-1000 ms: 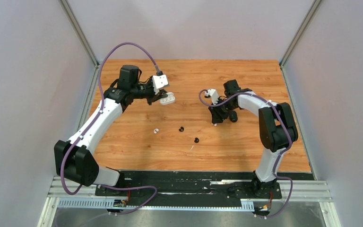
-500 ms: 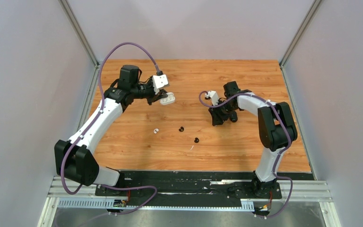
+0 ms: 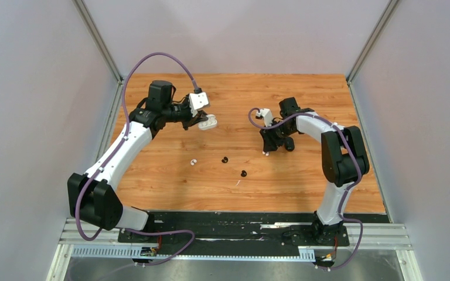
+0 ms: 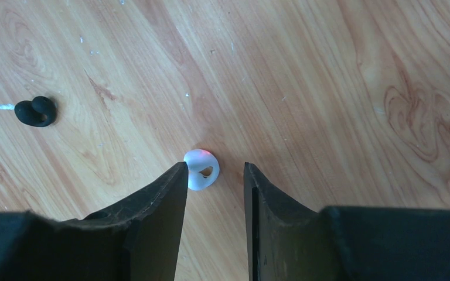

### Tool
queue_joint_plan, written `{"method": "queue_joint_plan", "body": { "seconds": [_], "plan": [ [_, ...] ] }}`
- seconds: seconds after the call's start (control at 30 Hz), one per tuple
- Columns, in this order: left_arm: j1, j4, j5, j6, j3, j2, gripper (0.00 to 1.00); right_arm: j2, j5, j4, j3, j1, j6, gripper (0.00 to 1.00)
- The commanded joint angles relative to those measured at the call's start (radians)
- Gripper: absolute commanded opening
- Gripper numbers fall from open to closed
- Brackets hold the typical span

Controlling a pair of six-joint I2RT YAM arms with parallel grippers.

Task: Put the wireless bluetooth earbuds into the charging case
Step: Adjust the right earbud at the center of the board, then pick up the right earbud from the center of the board.

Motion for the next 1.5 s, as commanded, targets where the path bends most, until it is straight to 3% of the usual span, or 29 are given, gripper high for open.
{"method": "queue_joint_plan", "body": {
  "seconds": [0.0,0.83,1.07,1.2,1.47],
  "plan": [
    [-0.005,0.01,0.019,-0.005,0.028,-0.007,0.0,0.013,0.014,0.028,0.033,-0.004,-0.007,0.39],
    [-0.005,0.024,0.018,-0.005,0.013,-0.007,0.0,0.02,0.044,0.048,-0.017,0.017,-0.015,0.37],
    [-0.004,0.027,0.019,-0.007,0.013,-0.005,0.0,0.015,0.04,0.048,-0.017,0.017,-0.013,0.26],
    [-0.005,0.026,0.017,-0.006,0.01,-0.005,0.0,0.001,0.039,0.046,-0.025,0.017,-0.007,0.13],
    [-0.005,0.039,0.02,-0.013,0.008,-0.002,0.0,-0.018,0.047,0.057,-0.064,0.019,-0.002,0.24]
  ]
}}
